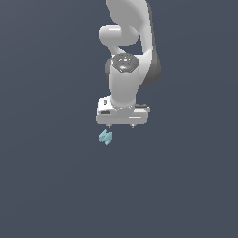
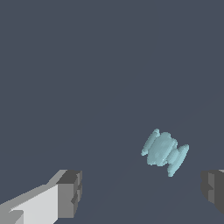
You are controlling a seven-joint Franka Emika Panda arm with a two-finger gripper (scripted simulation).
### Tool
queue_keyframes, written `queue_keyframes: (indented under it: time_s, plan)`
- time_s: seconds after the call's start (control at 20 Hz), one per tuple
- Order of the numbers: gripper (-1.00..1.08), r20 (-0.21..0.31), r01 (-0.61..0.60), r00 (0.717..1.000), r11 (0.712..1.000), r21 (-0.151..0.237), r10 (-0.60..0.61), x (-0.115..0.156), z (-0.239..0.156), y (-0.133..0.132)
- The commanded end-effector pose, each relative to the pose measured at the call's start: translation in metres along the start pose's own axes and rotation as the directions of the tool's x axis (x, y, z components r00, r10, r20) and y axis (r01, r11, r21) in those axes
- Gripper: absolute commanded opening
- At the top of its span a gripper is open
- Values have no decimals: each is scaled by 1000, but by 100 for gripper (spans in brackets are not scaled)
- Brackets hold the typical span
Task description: Pick up the object and move it to a goal position.
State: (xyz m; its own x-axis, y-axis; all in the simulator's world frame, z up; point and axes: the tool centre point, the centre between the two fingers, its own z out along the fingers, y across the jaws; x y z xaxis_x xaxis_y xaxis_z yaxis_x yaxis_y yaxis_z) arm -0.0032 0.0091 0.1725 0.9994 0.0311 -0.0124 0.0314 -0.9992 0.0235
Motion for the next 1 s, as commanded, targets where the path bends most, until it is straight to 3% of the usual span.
queue_keyframes:
  time_s: [0.0,0.45,0.95]
  plan:
    - [100,0,0,1000,1000,0,0,0,0,0]
    - [100,-62,16,998,1000,-19,-18,16,-25,3]
    - [100,-57,55,997,998,-21,-56,14,-20,6]
